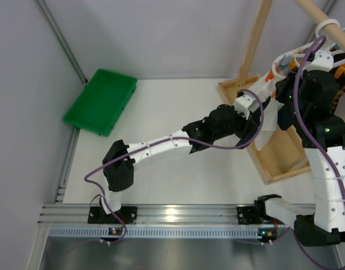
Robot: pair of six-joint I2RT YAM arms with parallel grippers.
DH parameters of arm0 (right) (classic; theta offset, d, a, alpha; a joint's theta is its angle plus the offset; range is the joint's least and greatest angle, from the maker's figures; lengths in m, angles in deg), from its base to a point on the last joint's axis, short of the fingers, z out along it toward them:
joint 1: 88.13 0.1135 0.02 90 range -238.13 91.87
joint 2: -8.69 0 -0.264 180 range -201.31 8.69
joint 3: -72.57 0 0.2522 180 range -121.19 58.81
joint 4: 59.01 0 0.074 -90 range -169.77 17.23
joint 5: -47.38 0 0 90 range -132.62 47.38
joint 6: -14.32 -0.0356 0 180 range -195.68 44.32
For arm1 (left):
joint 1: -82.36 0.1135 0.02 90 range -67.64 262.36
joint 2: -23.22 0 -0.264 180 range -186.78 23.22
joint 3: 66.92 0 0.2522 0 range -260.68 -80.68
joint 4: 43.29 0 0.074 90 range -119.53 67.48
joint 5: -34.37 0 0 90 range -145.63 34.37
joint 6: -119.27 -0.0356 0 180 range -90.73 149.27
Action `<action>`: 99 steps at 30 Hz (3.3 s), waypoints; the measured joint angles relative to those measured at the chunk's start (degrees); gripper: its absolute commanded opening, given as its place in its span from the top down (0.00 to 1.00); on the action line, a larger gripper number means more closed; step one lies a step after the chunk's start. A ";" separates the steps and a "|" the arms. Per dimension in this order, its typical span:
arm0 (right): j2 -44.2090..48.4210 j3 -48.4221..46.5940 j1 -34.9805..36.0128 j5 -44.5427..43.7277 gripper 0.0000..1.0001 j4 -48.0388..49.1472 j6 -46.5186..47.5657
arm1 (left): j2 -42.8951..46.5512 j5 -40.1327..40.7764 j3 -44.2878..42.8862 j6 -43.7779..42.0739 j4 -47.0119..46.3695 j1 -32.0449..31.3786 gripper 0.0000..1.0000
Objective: Remove the socks clipped to the hanger
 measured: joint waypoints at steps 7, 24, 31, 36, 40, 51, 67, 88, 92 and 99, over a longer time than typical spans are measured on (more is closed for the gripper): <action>-0.02 -0.02 0.00 -0.39 1.00 -0.15 -0.57 | 10.29 -0.35 10.88 3.54 9.27 11.82 1.00; 1.18 -0.02 0.00 2.49 1.00 -0.13 -1.05 | 20.26 15.21 2.84 3.78 29.38 61.77 1.00; 1.86 -0.02 0.00 4.72 1.00 0.09 -1.05 | 7.98 21.79 -2.43 3.61 30.58 67.93 1.00; 1.97 0.02 0.00 5.22 1.00 0.15 -1.05 | 3.02 24.00 -1.05 3.69 30.05 69.00 1.00; 2.05 0.02 0.00 5.25 1.00 0.09 -1.05 | 1.97 21.68 -0.42 4.39 29.94 69.59 1.00; 2.23 -1.05 0.00 6.21 1.00 -0.81 -1.60 | 4.15 22.67 2.73 6.71 28.48 69.64 0.02; 0.98 -2.71 0.00 7.65 1.00 -2.16 -2.03 | 22.86 27.47 12.96 10.82 28.70 67.43 0.03; -7.43 -14.40 -0.02 13.97 0.68 -10.71 -2.58 | 14.05 12.15 9.90 8.94 9.55 4.07 0.20; -8.41 -14.43 0.00 16.17 0.41 -12.02 -3.04 | 5.86 9.18 3.50 8.94 8.20 1.88 0.19; -7.87 -14.45 0.00 16.68 0.21 -15.69 -2.08 | -5.14 7.82 -10.47 9.09 6.86 1.81 0.17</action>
